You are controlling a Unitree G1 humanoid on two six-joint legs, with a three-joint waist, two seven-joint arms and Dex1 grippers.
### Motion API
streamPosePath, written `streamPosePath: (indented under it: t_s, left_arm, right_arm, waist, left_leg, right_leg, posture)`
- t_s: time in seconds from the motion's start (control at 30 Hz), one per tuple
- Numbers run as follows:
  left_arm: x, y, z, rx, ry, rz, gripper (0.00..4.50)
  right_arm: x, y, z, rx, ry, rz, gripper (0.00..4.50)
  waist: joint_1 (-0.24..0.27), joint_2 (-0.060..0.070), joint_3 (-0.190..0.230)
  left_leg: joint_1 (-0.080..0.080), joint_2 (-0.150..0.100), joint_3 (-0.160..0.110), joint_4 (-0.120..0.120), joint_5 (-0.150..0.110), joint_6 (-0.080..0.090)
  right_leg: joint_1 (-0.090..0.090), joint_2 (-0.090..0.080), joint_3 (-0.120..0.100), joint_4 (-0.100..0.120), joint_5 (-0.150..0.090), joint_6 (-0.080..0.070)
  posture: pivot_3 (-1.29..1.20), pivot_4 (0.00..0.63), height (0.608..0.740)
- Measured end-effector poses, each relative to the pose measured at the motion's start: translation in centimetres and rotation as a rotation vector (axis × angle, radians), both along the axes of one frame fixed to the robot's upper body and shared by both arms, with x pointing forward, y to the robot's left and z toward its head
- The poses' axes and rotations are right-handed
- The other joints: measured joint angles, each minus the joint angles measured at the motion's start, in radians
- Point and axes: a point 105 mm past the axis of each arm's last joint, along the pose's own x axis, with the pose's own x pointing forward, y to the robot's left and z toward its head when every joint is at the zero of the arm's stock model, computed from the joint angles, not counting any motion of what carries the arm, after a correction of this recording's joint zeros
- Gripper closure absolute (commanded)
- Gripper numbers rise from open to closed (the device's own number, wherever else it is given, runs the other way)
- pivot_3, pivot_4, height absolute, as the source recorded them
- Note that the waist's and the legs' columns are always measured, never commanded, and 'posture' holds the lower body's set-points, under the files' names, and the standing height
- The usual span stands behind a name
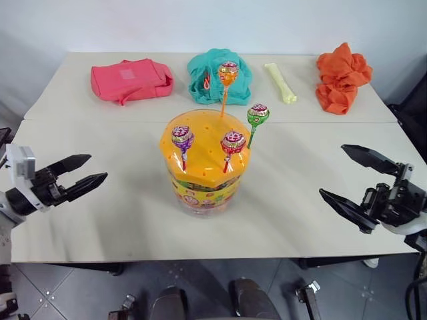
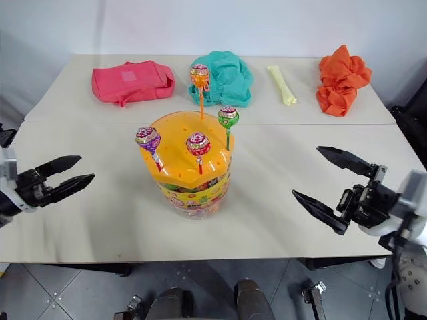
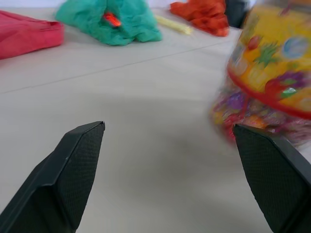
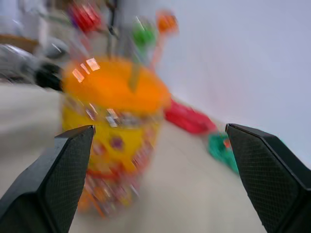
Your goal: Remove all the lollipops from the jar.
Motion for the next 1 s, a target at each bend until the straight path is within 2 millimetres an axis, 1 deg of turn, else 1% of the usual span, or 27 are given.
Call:
streamPosePath:
  t_s: [0.07, 0.1, 0.17, 0.2, 0.23, 0.3, 0.33, 0.4, 0.53, 0.63, 0.83, 1.0]
  left_arm:
    - [-0.7, -1.6, 1.4, -0.006, 0.011, -0.124, 0.03]
    - [-1.1, -2.9, 2.7, 0.003, -0.008, -0.198, 0.03]
    - [-1.7, -5.1, 5.5, 0.019, -0.099, -0.304, 0.03]
    - [-2.0, -6.1, 6.3, 0.035, -0.131, -0.346, 0.03]
    - [-2.6, -7.9, 7.1, 0.062, -0.167, -0.417, 0.03]
    - [-3.6, -10.7, 7.6, 0.086, -0.211, -0.529, 0.03]
    - [-3.8, -11.7, 7.6, 0.08, -0.229, -0.564, 0.03]
    - [-3.8, -13.0, 7.2, 0.071, -0.23, -0.598, 0.03]
    - [-3.7, -14.4, 7.1, 0.065, -0.236, -0.629, 0.03]
    - [-3.4, -15.3, 7.3, 0.047, -0.253, -0.638, 0.64]
    - [-2.9, -16.8, 7.6, 0.019, -0.276, -0.658, 2.48]
    - [-2.9, -17.0, 7.9, 0.012, -0.272, -0.674, 4.06]
  right_arm:
    - [-0.6, 0.5, -0.1, -0.019, -0.001, 0.035, 0.0]
    - [-0.8, 0.8, -0.1, -0.027, 0.001, 0.051, 0.0]
    - [-1.0, 0.9, -0.2, -0.038, -0.004, 0.066, 0.0]
    - [-1.0, 0.9, -0.4, -0.049, -0.002, 0.065, 0.0]
    - [-1.0, 0.9, -0.8, -0.067, 0.005, 0.068, 0.0]
    - [-0.9, 0.9, -1.4, -0.09, 0.018, 0.073, 0.0]
    - [-0.7, 0.9, -1.7, -0.09, 0.025, 0.073, 0.0]
    - [-0.4, 0.8, -1.8, -0.092, 0.025, 0.069, 0.0]
    - [0.3, 0.6, -1.5, -0.093, 0.012, 0.055, 0.0]
    - [0.5, 0.5, -1.2, -0.096, -0.004, 0.051, 0.0]
    - [0.9, 0.3, -1.2, -0.086, -0.002, 0.027, 0.0]
    - [1.0, 0.3, -1.4, -0.077, 0.002, 0.015, 0.0]
  waist:
    - [0.001, -0.001, 0.0]
    - [0.005, -0.001, 0.0]
    - [0.011, -0.001, 0.0]
    - [0.013, -0.001, 0.0]
    - [0.015, -0.001, 0.0]
    - [0.017, -0.001, 0.0]
    - [0.018, -0.001, 0.0]
    - [0.013, -0.001, 0.0]
    - [0.004, -0.001, 0.0]
    - [0.004, -0.001, 0.0]
    - [0.004, -0.001, 0.0]
    - [0.003, -0.001, 0.0]
  left_leg:
    - [-0.001, 0.0, 0.0, 0.0, 0.0, 0.0]
    - [-0.002, 0.0, -0.001, 0.0, 0.0, 0.0]
    - [-0.001, 0.0, -0.001, 0.001, 0.0, 0.0]
    - [-0.001, 0.0, -0.001, 0.001, 0.0, 0.0]
    - [-0.001, -0.001, -0.001, 0.001, 0.0, 0.001]
    - [-0.001, -0.001, 0.0, 0.001, 0.0, 0.0]
    - [0.0, -0.001, 0.0, 0.001, 0.0, 0.0]
    - [0.0, 0.0, 0.001, 0.001, 0.0, 0.0]
    - [0.0, 0.0, 0.001, 0.001, 0.0, 0.0]
    - [0.0, 0.0, 0.0, 0.001, 0.0, 0.0]
    - [0.0, 0.0, 0.0, 0.002, 0.0, 0.0]
    - [0.0, 0.0, 0.0, 0.002, 0.0, 0.0]
  right_leg:
    - [0.0, 0.0, 0.0, -0.001, 0.0, 0.0]
    - [0.0, -0.001, -0.001, -0.001, 0.0, 0.0]
    - [0.0, -0.001, 0.0, -0.001, 0.0, 0.001]
    - [0.0, -0.001, 0.0, -0.001, 0.0, 0.001]
    - [0.0, -0.001, 0.001, -0.001, 0.001, 0.001]
    - [0.0, -0.001, 0.001, -0.001, 0.001, 0.001]
    - [0.0, -0.001, 0.002, -0.001, 0.001, 0.001]
    - [0.0, 0.002, 0.004, -0.001, 0.001, 0.001]
    - [0.0, 0.002, 0.004, -0.001, 0.001, 0.001]
    - [0.0, 0.002, 0.004, -0.001, 0.001, 0.001]
    - [0.0, 0.002, 0.004, -0.001, 0.001, 0.001]
    - [0.0, 0.002, 0.004, 0.0, 0.001, 0.001]
  posture:
    - [0.0, 0.15, 0.74]
    - [0.0, 0.15, 0.74]
    - [0.0, 0.15, 0.74]
    - [0.0, 0.15, 0.74]
    - [0.0, 0.15, 0.74]
    - [0.0, 0.15, 0.74]
    - [0.0, 0.15, 0.74]
    - [0.0, 0.15, 0.74]
    - [0.0, 0.15, 0.74]
    - [0.0, 0.15, 0.74]
    - [0.0, 0.15, 0.74]
    - [0.0, 0.15, 0.74]
